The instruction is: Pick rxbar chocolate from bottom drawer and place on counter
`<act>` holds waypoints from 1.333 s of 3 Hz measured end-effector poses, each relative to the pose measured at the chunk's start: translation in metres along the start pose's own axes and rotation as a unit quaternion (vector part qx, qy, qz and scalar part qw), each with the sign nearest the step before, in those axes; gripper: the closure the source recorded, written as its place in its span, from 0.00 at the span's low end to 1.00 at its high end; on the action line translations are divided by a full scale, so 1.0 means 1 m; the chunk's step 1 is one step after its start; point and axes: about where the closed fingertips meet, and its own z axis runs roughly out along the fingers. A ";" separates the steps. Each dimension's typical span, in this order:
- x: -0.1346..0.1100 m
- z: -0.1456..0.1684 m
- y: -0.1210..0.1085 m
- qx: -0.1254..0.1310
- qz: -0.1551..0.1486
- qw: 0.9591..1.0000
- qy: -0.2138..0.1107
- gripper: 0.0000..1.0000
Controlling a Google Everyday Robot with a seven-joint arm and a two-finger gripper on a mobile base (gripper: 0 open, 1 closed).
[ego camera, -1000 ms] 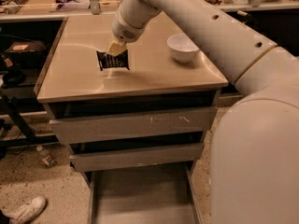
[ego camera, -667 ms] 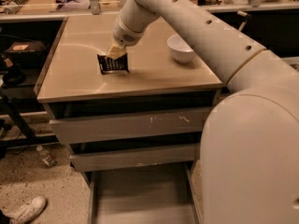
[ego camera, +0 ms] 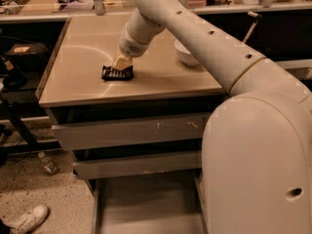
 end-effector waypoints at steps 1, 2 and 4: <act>0.000 0.000 0.000 0.000 0.000 1.000 0.000 0.84; 0.000 0.000 0.000 0.000 0.000 1.000 0.000 0.60; 0.000 0.000 0.000 0.000 0.000 1.000 0.000 0.14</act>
Offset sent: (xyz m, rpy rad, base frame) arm 0.0000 0.0000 0.0000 0.0000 0.0000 0.0000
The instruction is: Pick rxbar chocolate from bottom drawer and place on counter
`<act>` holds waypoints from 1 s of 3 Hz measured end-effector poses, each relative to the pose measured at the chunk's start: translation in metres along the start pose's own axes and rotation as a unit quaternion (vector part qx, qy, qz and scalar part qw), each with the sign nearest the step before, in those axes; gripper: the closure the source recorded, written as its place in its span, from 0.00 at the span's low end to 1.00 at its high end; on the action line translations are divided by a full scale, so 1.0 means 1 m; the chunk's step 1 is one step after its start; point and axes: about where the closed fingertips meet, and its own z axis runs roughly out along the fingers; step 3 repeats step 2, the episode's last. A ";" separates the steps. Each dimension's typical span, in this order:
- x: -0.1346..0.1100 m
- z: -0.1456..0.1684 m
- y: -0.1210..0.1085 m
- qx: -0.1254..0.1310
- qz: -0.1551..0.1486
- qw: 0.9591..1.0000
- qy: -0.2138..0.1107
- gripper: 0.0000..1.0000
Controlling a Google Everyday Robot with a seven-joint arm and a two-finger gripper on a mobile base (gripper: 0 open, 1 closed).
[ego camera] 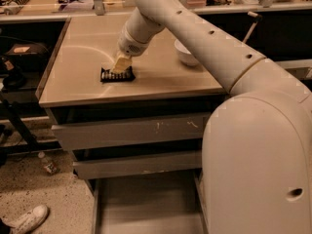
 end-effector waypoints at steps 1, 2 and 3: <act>0.000 0.000 0.000 0.000 0.000 1.000 0.000 0.00; 0.000 0.000 0.000 0.000 0.000 1.000 0.000 0.00; 0.000 0.000 0.000 0.000 0.000 1.000 0.000 0.00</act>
Offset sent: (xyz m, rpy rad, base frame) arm 0.0000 0.0000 0.0000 0.0000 0.0000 0.0000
